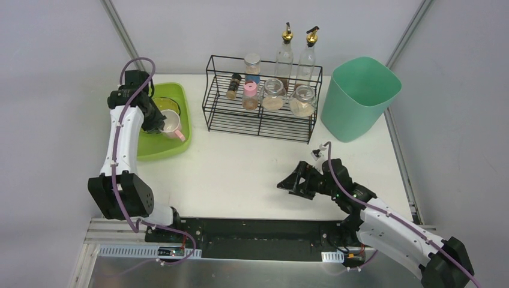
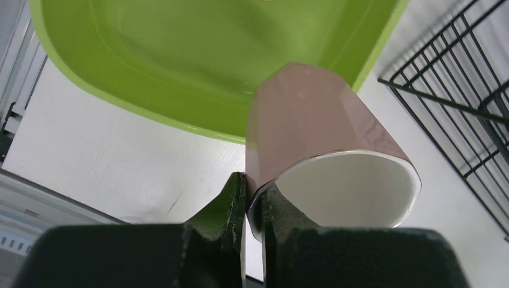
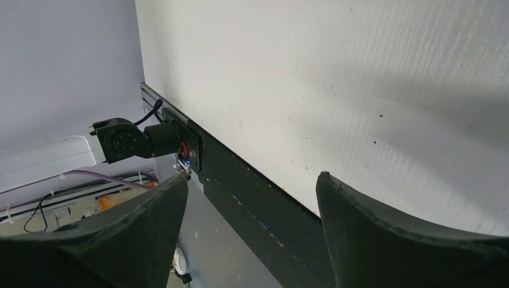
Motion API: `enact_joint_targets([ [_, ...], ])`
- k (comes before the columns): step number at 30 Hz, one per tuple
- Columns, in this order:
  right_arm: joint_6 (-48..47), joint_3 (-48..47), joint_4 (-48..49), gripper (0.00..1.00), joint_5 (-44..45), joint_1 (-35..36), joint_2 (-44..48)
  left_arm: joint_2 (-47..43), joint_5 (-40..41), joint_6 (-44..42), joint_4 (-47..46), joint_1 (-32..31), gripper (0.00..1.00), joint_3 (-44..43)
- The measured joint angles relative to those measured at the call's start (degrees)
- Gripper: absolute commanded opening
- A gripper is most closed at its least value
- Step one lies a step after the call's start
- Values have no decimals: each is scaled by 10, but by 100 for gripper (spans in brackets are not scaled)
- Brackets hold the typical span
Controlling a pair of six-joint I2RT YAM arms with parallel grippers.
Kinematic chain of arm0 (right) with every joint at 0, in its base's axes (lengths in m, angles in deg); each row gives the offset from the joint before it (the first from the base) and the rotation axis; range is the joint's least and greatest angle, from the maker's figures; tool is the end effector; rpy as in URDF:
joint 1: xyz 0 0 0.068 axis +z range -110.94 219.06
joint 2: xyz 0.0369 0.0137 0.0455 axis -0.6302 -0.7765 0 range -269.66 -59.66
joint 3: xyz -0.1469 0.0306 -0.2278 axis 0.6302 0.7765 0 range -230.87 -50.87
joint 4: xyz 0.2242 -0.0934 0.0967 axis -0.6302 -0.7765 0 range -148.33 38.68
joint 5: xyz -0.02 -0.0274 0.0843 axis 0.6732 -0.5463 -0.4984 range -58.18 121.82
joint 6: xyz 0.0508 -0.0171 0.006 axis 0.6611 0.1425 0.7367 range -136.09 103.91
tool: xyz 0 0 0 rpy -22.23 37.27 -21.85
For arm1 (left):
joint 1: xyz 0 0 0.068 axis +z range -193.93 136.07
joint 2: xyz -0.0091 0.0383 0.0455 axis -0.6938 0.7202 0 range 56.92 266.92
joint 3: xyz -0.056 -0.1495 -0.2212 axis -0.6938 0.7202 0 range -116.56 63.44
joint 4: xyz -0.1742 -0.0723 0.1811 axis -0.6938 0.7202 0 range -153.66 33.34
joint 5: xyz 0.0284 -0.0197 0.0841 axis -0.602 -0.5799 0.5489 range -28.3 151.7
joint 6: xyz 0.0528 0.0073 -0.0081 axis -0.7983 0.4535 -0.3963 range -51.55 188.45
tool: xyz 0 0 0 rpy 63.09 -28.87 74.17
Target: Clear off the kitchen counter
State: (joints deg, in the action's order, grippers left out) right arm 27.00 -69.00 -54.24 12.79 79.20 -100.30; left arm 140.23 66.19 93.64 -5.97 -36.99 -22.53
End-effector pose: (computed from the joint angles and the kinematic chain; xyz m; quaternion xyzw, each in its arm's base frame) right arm 0.1196 0.1159 0.2008 -0.0668 0.8358 0.4543 0.3010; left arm 0.2915 0.0383 0.3572 -0.2751 0.9126 -0.0107 0.3024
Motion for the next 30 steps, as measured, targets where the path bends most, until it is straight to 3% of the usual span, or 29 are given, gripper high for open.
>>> enact_joint_targets([
  [7,8,16,16,82,-5,7,-5,1,11,28,-15,36,0,22],
  [30,9,24,6,82,-8,10,29,85,-14,124,-115,68,0,101],
])
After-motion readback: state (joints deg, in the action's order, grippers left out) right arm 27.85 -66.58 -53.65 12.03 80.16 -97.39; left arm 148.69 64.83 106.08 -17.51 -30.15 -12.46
